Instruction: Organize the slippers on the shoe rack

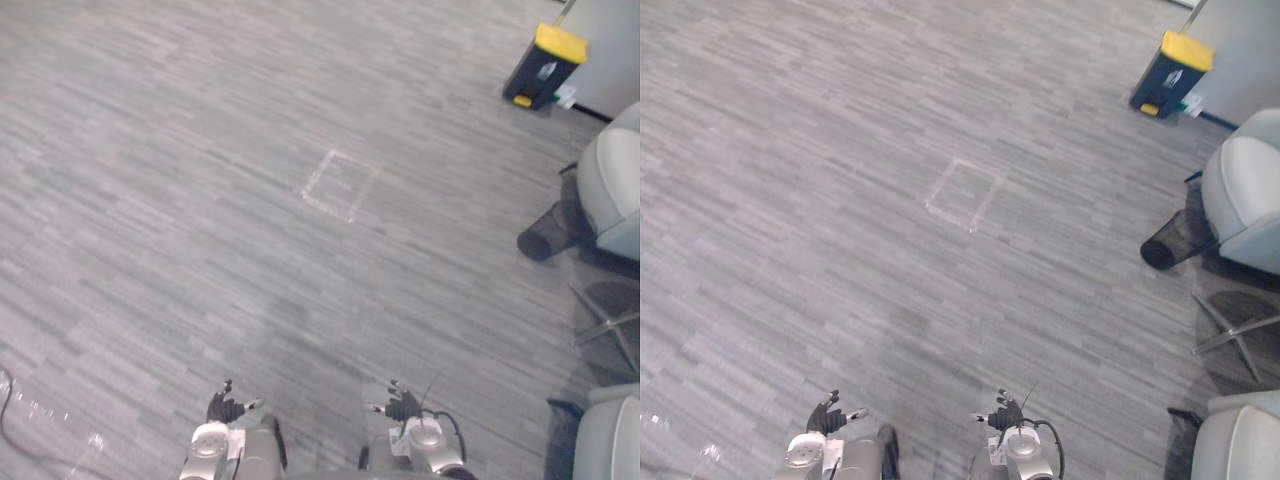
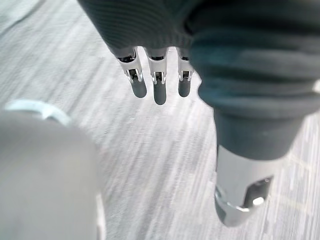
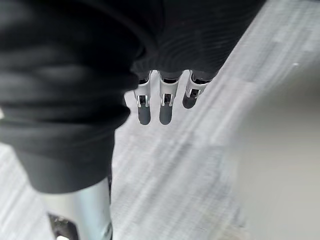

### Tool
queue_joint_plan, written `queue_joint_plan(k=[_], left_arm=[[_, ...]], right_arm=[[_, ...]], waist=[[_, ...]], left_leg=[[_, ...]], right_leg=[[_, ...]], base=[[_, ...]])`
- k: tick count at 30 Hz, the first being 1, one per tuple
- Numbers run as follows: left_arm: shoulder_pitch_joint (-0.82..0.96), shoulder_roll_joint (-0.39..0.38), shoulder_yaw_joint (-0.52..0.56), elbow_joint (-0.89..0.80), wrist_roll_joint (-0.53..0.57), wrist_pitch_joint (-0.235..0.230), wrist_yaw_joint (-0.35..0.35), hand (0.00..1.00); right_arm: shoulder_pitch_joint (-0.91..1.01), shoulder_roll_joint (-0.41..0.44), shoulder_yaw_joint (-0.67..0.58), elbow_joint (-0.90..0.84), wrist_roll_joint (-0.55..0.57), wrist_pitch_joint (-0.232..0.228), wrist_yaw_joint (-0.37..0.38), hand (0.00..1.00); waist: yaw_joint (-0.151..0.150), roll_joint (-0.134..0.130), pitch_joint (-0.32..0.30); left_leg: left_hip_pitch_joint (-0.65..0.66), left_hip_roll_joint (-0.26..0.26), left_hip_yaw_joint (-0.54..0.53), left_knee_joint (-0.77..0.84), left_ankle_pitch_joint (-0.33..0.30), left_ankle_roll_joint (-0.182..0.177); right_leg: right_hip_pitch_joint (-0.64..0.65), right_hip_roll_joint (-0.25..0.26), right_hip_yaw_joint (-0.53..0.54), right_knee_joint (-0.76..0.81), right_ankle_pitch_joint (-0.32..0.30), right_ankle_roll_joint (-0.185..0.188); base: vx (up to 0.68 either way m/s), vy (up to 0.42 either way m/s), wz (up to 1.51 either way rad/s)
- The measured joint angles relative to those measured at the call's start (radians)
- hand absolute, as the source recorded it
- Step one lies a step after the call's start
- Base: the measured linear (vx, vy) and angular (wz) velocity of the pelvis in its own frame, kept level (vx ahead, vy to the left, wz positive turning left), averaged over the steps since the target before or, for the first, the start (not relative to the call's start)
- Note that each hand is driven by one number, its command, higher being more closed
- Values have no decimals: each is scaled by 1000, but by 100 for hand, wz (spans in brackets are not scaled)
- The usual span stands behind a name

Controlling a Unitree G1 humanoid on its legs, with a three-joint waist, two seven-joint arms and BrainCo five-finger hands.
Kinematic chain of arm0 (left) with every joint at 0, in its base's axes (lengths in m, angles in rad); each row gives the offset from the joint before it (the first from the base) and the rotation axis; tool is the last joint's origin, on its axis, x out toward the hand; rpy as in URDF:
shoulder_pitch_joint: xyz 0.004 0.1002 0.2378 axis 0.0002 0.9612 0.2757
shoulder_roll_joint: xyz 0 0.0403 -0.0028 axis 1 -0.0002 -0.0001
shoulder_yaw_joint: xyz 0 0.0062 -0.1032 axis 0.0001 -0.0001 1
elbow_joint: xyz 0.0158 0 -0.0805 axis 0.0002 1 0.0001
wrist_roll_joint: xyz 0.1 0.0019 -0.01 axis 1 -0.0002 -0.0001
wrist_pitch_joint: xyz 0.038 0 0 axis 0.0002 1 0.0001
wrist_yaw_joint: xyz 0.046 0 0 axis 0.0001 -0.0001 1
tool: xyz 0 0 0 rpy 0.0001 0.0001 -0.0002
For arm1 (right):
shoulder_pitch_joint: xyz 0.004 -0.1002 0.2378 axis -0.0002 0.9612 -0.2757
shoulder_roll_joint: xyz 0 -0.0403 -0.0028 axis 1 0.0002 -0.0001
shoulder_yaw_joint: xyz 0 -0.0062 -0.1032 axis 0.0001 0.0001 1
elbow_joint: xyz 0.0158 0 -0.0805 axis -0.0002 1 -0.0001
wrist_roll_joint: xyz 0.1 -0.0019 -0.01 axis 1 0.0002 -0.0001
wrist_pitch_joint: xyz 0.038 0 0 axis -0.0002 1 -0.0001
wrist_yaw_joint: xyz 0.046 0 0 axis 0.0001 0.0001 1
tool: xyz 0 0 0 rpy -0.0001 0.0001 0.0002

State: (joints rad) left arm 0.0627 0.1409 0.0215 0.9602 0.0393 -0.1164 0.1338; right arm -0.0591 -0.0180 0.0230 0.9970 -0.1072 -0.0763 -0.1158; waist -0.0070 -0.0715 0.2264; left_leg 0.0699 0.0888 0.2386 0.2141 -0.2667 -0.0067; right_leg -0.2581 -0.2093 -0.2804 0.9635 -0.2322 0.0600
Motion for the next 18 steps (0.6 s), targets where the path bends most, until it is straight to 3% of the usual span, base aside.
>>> queue_joint_plan(k=[1,2,3,4,6,7,8,9,10,11,12,13,14,15,17,18], left_arm=[[0,-6,0,6,0,1,-1,0],[0,-7,-1,7,0,2,-1,0],[-1,-12,-2,8,1,4,-2,0],[-2,-14,-2,9,4,4,-2,0],[11,-15,2,11,13,-1,-1,0],[19,-6,2,19,20,-3,-2,0],[16,-14,3,24,20,-3,-2,0],[17,-41,2,32,24,-6,-2,0],[18,-56,2,35,29,-7,-3,0],[13,-75,29,37,28,-5,-3,0],[12,-78,37,39,28,-5,-3,0],[11,-83,47,40,28,-7,-4,0],[12,-84,54,36,28,-8,-4,0],[12,-83,73,21,26,-10,-4,0],[13,-82,78,4,26,-9,-4,0],[12,-81,81,-13,22,-14,-5,0]], right_arm=[[-8,-18,0,-1,0,-4,0,0],[-12,-23,0,-1,0,-5,0,0],[-21,-40,-1,-7,1,-9,-1,0],[-23,-46,-3,-10,8,-11,-1,0],[-16,-53,-2,-27,29,-11,-3,0],[-9,-54,0,-24,30,-10,-3,0],[-14,-59,-1,-24,31,-10,-4,0],[-23,-66,-8,-30,29,-11,-3,0],[-25,-76,-16,-31,28,-10,-2,0],[-23,-79,-21,-27,30,-5,-1,0],[-23,-77,-21,-25,30,-4,-1,0],[-14,-73,-17,-12,30,11,0,0],[-9,-70,-17,-7,30,13,0,0],[-3,-61,-17,9,30,18,0,0],[14,-53,-18,9,31,19,0,0],[14,-53,-18,10,32,20,0,0]], waist=[[-5,22,10],[-8,28,11],[-16,45,18],[-19,49,21],[-34,40,18],[-37,33,7],[-37,51,8],[-40,104,-15],[-41,115,-11],[-43,127,-6],[-43,128,-6],[-41,133,-4],[-39,132,-2],[-24,121,3],[-9,99,-8],[-2,88,-5]], left_leg=[[44,25,-1,-29,-8,-11],[51,30,-1,-36,-9,-11],[80,55,-2,-58,-8,-12],[93,61,-3,-65,-8,-12],[171,55,-2,-100,-13,-28],[266,70,-11,-92,-47,-102],[285,85,-12,-83,-47,-102],[251,135,-41,24,-18,-128],[222,151,-78,137,32,-133],[150,177,-128,344,164,-142],[128,183,-140,398,222,-146],[32,234,-144,658,213,-176],[-3,257,-120,747,189,-172],[-60,291,-56,874,124,-136],[-149,279,16,882,59,-118],[-231,246,42,810,14,-101]], right_leg=[[-60,24,-63,-122,-29,-28],[-77,30,-77,-169,-28,-31],[-133,58,-106,-390,9,-39],[-149,65,-107,-484,42,-37],[-156,80,-86,-818,201,-5],[-150,92,-44,-825,372,-77],[-154,98,-42,-777,409,-105],[-207,124,-35,-610,301,-126],[-199,123,-43,-551,239,-129],[-150,134,-55,-522,176,-144],[-132,140,-56,-522,161,-146],[-34,171,-57,-558,123,-158],[12,189,-54,-581,107,-167],[117,216,-37,-645,90,-171],[221,225,-13,-729,86,-166],[280,226,9,-784,91,-157]], base=[[579,-25,10],[575,-60,24],[474,-82,29],[623,-149,42],[694,-237,43],[784,-301,25],[973,-369,2],[826,-303,-16],[915,-315,-15],[727,-232,-9],[831,-235,-5],[545,-152,-6],[668,-184,-20],[496,-107,-33],[645,-98,-34],[644,-8,-44]])
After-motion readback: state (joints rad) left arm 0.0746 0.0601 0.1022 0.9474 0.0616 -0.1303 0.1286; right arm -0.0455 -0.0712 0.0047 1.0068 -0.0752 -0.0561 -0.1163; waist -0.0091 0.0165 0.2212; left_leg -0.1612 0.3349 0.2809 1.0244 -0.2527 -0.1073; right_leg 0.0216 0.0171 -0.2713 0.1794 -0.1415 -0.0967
